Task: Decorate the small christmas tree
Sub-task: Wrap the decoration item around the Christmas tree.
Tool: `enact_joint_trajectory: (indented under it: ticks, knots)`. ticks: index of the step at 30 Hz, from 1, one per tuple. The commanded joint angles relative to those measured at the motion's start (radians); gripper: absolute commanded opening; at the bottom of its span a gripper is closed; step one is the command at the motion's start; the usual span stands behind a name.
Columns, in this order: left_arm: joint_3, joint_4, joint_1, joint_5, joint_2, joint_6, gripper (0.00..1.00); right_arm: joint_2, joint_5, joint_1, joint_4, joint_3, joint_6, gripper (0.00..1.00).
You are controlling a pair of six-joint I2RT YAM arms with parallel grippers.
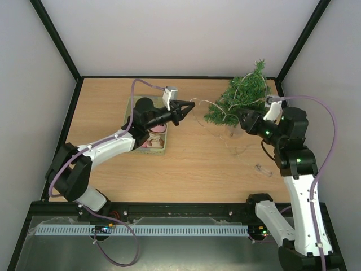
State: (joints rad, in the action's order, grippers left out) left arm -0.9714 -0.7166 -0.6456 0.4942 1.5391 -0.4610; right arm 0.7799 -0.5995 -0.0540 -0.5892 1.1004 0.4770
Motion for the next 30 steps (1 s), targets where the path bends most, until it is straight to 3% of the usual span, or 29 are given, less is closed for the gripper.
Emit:
enact_joint_trajectory:
  ticks: [1,8,11,13,16,19,23,26,30]
  knots:
    - [-0.001,-0.012,0.046,0.042,-0.015,-0.067,0.02,0.017,0.062,-0.113,0.046,0.007,-0.032,0.45]
    - [-0.072,-0.003,0.100,0.114,0.035,-0.130,0.02,0.128,0.314,-0.490,0.129,0.037,-0.163,0.47]
    - [-0.082,-0.050,0.117,0.146,0.060,-0.194,0.02,0.174,0.489,-0.637,0.171,-0.014,-0.324,0.47]
    - [-0.096,-0.057,0.127,0.186,0.081,-0.217,0.02,0.172,0.529,-0.697,0.252,-0.094,-0.499,0.47]
    - [-0.116,-0.070,0.139,0.223,0.113,-0.263,0.02,0.130,0.542,-0.723,0.415,-0.242,-0.693,0.45]
    - [-0.118,-0.124,0.148,0.239,0.133,-0.314,0.02,0.129,0.572,-0.724,0.457,-0.311,-0.812,0.43]
    - [-0.129,-0.150,0.157,0.257,0.149,-0.350,0.02,0.159,0.695,-0.726,0.440,-0.371,-0.898,0.41]
    - [-0.123,-0.171,0.158,0.262,0.149,-0.365,0.02,0.201,0.722,-0.726,0.546,-0.439,-0.981,0.40]
    - [-0.101,-0.210,0.159,0.261,0.147,-0.381,0.02,0.342,0.801,-0.726,0.514,-0.398,-1.003,0.40]
